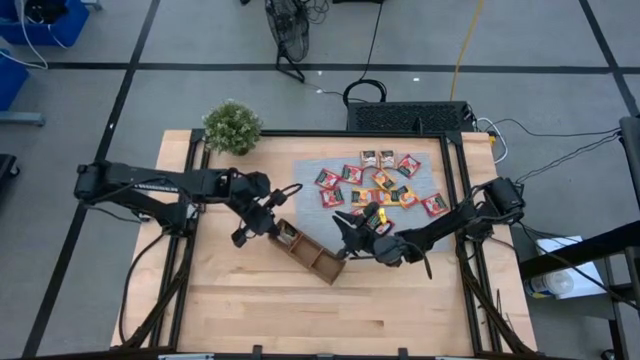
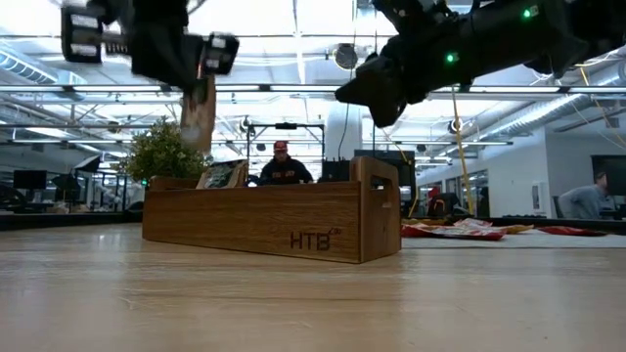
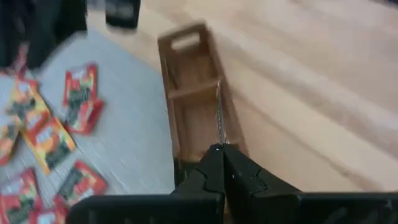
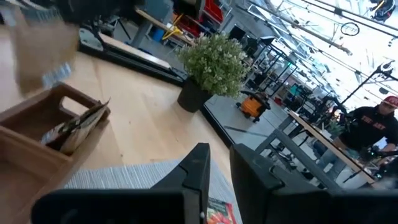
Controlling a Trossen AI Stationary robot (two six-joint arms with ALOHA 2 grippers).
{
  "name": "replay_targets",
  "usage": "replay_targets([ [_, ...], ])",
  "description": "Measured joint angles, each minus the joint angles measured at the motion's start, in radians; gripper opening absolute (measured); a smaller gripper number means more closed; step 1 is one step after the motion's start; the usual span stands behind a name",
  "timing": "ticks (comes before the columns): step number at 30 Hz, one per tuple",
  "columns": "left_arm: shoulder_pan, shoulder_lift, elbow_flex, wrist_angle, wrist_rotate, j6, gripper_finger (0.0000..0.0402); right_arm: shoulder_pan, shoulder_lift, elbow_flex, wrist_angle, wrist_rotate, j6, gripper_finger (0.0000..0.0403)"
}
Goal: Pick & Place Tea
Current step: Put the brown tea bag into the left section of the wooden organizer
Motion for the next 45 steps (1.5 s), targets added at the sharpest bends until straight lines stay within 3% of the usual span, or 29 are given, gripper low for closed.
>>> replay_targets([
  [9,0.085,0.001,-0.153,0.211,0.115,0.003,0.0001,0.000,0.001,-0.001,-0.010,0.001,-0.002,0.0049],
  [27,0.164,0.000,-0.295,0.361,0.205,0.018,0.0002,0.000,0.001,-0.001,-0.016,0.002,-0.002,0.0041],
  [37,0.166,0.004,-0.355,0.477,0.233,0.019,0.0002,0.000,0.001,-0.001,-0.027,0.002,0.006,0.0038],
  [45,0.168,0.084,-0.358,0.562,0.207,-0.019,0.0006,0.000,0.001,-0.001,-0.027,0.001,0.006,0.0034],
])
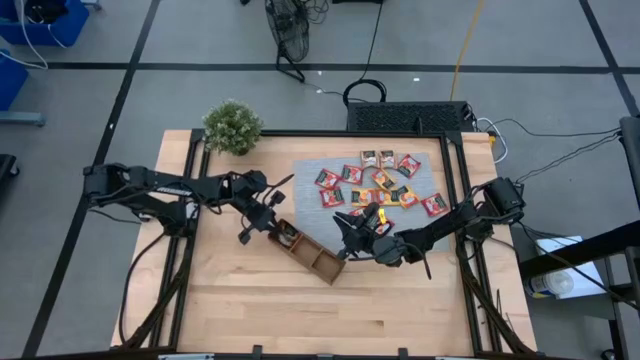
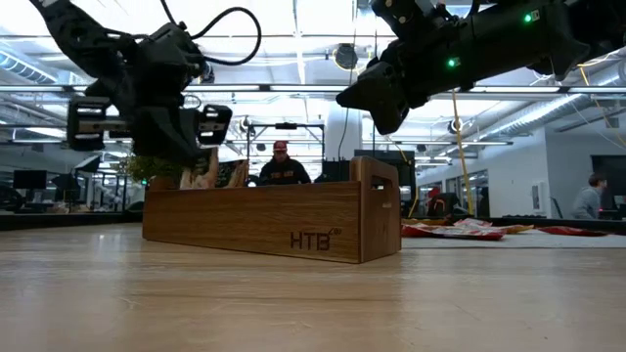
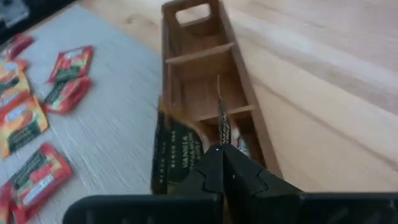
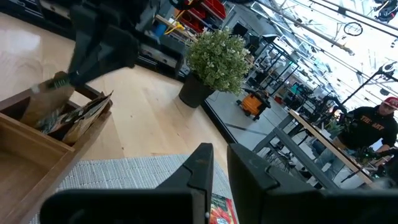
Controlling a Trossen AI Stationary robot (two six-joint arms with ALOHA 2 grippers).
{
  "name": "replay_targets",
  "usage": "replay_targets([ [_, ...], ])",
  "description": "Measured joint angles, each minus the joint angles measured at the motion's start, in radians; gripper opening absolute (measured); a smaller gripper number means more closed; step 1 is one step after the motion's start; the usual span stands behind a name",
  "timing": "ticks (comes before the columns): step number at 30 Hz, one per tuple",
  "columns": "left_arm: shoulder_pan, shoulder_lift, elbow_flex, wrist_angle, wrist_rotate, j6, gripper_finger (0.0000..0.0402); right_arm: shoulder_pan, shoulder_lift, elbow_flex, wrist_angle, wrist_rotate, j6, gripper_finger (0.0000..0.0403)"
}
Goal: Pick & Place Tea
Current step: Put the brown tea bag into the left section of the wooden organizer
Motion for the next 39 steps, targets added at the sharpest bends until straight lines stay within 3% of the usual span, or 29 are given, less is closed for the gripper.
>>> replay_targets([
  [5,0.000,0.027,0.000,0.065,-0.121,-0.106,0.0009,0.000,0.000,0.000,0.000,0.000,0.000,0.0034],
  [14,-0.002,0.027,0.000,0.112,-0.115,-0.121,0.0036,0.000,0.000,0.000,-0.008,0.000,0.000,0.0034],
  [28,-0.002,0.027,0.000,0.154,-0.115,-0.162,0.0004,0.000,0.000,0.000,-0.021,0.000,0.000,0.0034],
  [39,-0.002,0.027,0.000,0.153,-0.116,-0.253,0.0058,0.000,0.000,0.000,-0.031,0.000,0.002,0.0034],
])
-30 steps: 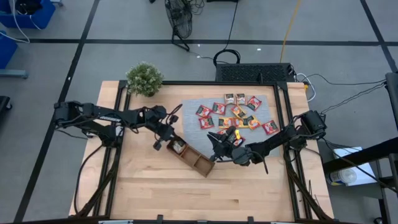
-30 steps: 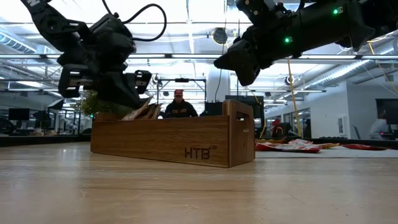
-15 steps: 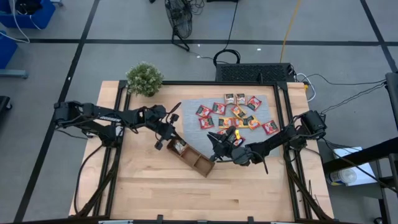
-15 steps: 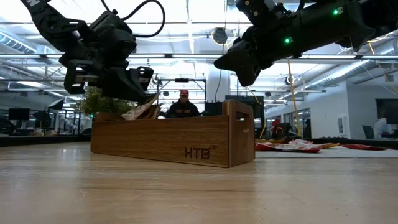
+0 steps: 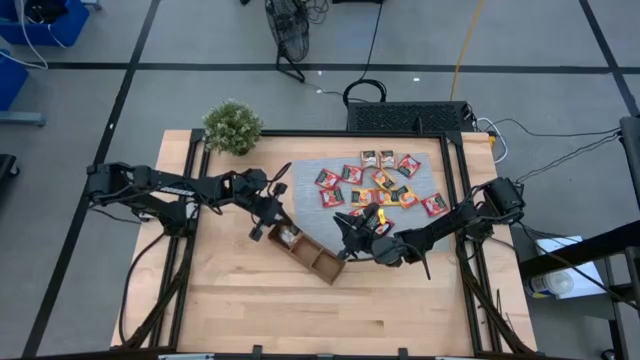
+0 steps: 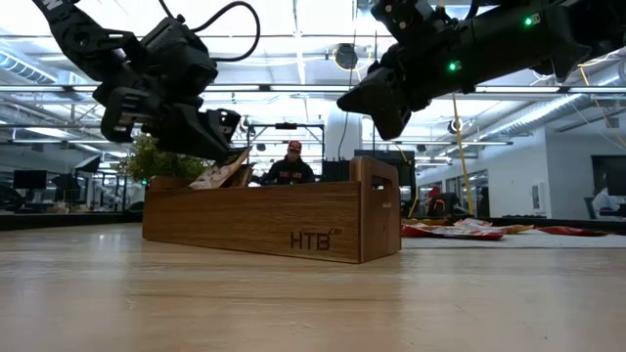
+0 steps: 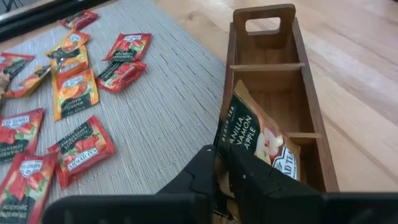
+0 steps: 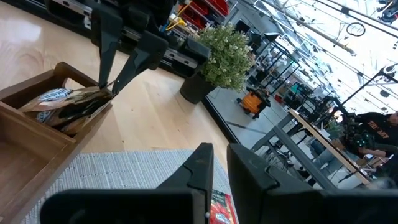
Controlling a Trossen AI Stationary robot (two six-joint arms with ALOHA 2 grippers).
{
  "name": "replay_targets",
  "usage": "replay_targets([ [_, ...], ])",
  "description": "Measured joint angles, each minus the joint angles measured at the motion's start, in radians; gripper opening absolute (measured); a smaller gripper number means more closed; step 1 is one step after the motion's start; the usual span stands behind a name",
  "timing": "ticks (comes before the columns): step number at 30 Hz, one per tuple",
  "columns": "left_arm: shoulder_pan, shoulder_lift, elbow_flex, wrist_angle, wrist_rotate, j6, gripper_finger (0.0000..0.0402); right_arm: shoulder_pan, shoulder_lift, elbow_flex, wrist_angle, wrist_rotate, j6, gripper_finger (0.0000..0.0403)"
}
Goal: Pick & Place Tea
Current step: Put the brown tea bag into the left section of the wooden organizer
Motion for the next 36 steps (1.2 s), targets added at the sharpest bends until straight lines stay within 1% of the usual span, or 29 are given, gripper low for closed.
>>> replay_targets([
  [6,0.000,0.000,0.000,0.000,0.000,-0.013,0.0114,0.000,0.000,0.000,0.000,0.000,0.000,0.0034],
  [10,0.000,0.000,0.000,0.001,0.000,0.026,0.0151,0.000,0.000,0.000,0.000,0.000,0.000,0.0034],
  [13,0.000,-0.010,0.000,-0.002,-0.001,0.038,0.0171,0.000,0.000,0.000,-0.002,0.000,0.000,0.0034],
  [15,0.000,-0.035,0.003,-0.001,-0.001,-0.012,0.0180,0.000,0.000,0.000,-0.007,0.001,0.000,0.0034],
  [16,-0.002,-0.052,0.011,-0.004,-0.006,-0.066,0.0184,0.000,0.000,0.000,-0.011,0.001,0.000,0.0034],
  [17,-0.007,-0.073,0.026,-0.024,-0.034,-0.135,0.0187,0.000,0.000,0.000,-0.015,0.001,0.000,0.0034],
  [18,-0.018,-0.095,0.053,-0.065,-0.089,-0.195,0.0189,0.000,0.000,0.000,-0.019,0.001,0.000,0.0034],
  [19,-0.034,-0.118,0.092,-0.140,-0.166,-0.221,0.0190,0.000,0.000,0.000,-0.025,0.001,0.000,0.0034],
  [20,-0.057,-0.138,0.135,-0.252,-0.251,-0.215,0.0190,0.000,0.000,0.000,-0.030,0.001,0.000,0.0034],
  [22,-0.122,-0.143,0.227,-0.497,-0.406,-0.170,0.0184,0.000,0.000,0.000,-0.041,0.002,0.001,0.0034],
  [23,-0.158,-0.135,0.266,-0.603,-0.459,-0.155,0.0177,0.000,0.000,0.000,-0.050,0.002,0.001,0.0034],
  [24,-0.194,-0.119,0.301,-0.693,-0.491,-0.146,0.0167,0.000,0.000,0.000,-0.057,0.003,0.001,0.0034],
  [26,-0.263,-0.078,0.364,-0.796,-0.503,-0.109,0.0139,0.000,0.000,0.000,-0.067,0.004,0.001,0.0034],
  [29,-0.352,-0.024,0.408,-0.877,-0.490,-0.010,0.0075,0.000,0.000,0.000,-0.068,0.004,0.001,0.0034],
  [31,-0.392,0.017,0.422,-0.884,-0.489,0.056,0.0026,0.000,0.000,0.000,-0.068,0.003,0.001,0.0033],
  [32,-0.401,0.033,0.426,-0.880,-0.494,0.063,0.0014,0.000,0.000,0.000,-0.068,0.003,0.001,0.0033],
  [36,-0.415,0.090,0.430,-0.833,-0.541,0.079,0.0008,0.000,0.000,0.000,-0.068,0.003,0.001,0.0032],
])
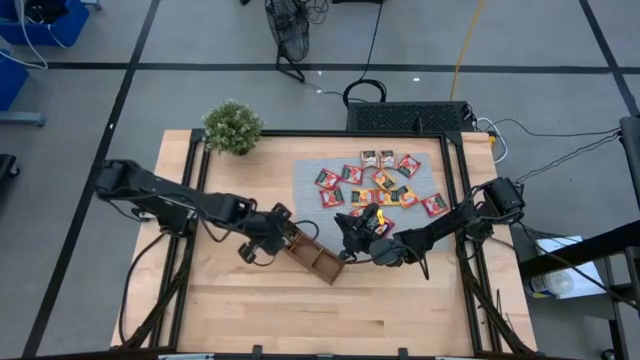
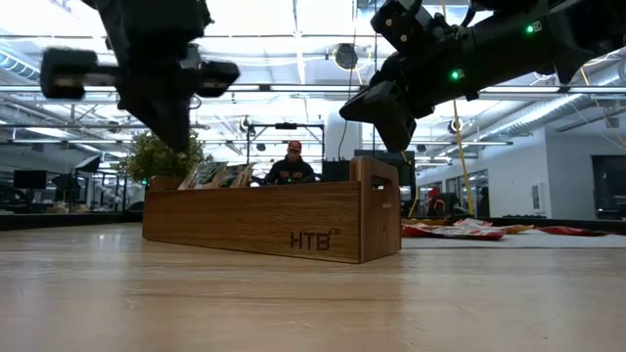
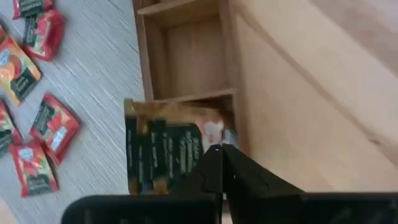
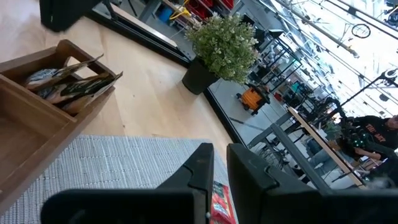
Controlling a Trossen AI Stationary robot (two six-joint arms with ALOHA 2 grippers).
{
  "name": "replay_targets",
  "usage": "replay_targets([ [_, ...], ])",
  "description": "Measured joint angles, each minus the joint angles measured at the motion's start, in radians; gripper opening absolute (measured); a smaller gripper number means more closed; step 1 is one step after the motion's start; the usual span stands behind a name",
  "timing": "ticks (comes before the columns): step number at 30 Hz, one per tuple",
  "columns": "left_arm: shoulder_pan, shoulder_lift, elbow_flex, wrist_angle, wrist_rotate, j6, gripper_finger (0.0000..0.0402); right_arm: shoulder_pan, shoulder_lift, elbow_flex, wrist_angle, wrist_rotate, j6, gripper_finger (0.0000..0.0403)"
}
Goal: Pick & Place Tea
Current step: Put the brown tea bag into the left section of the wooden organizer
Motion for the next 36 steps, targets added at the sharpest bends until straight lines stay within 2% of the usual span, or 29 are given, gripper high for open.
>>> replay_targets([
  [6,0.035,0.070,-0.001,0.003,-0.007,0.023,0.0004,0.000,0.000,0.000,0.002,-0.001,0.008,0.0031],
  [18,0.075,0.095,-0.002,0.033,0.124,0.061,0.0002,0.000,0.000,0.000,0.004,-0.001,0.008,0.0031],
  [22,0.077,0.099,-0.002,0.040,0.133,0.061,0.0002,0.000,0.000,0.000,0.003,-0.001,0.008,0.0031],
  [36,0.094,0.242,0.000,0.065,0.190,0.077,0.0002,0.000,0.000,-0.001,0.002,-0.003,0.008,0.0029],
])
